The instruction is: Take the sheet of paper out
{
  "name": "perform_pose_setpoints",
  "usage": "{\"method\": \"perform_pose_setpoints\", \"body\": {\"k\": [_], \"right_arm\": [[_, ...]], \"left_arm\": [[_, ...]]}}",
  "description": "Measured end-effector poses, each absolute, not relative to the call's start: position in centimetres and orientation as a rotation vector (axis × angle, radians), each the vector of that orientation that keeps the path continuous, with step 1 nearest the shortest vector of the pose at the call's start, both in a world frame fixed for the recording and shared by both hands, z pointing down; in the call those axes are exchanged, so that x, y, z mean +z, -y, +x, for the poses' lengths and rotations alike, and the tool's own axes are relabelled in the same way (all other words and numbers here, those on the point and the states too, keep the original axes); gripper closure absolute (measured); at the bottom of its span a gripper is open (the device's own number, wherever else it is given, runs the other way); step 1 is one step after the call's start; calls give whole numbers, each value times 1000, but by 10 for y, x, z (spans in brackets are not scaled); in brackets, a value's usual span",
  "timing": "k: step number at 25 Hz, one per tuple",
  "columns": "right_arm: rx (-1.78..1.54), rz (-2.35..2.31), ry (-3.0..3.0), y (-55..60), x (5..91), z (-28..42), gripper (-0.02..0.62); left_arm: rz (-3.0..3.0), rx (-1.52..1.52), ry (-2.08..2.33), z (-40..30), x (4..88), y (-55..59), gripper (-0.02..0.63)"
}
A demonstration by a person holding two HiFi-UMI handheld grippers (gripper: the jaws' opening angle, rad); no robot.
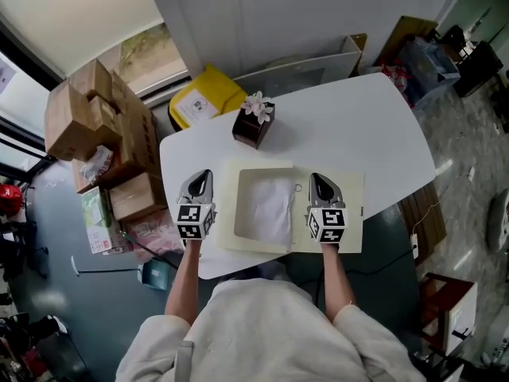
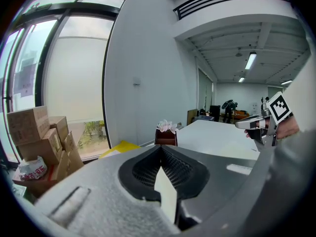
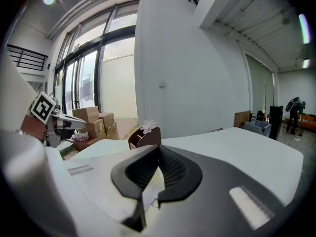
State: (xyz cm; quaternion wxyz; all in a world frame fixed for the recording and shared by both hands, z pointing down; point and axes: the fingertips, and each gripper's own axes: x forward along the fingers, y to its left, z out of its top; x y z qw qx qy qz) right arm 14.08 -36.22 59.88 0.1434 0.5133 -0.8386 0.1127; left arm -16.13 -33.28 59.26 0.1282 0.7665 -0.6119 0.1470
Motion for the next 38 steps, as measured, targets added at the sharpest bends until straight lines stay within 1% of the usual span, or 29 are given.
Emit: {"method": "perform_pose_setpoints", "body": {"k": [14,24,27,33,35,38], "right_arm": [[457,1475,2264,321,654,123,592],[607,1438,2180,284,699,124,592],[666,1395,2156,275,715,123,575],[783,1265,2111,265,747,110,446],[800,1244,2095,266,755,107,432],[799,1220,2076,270,764,103,431]], "left_arm": [[2234,427,1637,-166,640,323,600],[2232,466,1562,-159,671,301,600],[2229,473,1548,-157,676,297,600],[2226,479,1532,-154,681,293,600],[2227,480,1531,-153,681,292,601],[2220,480,1533,-155,681,290,600]]}}
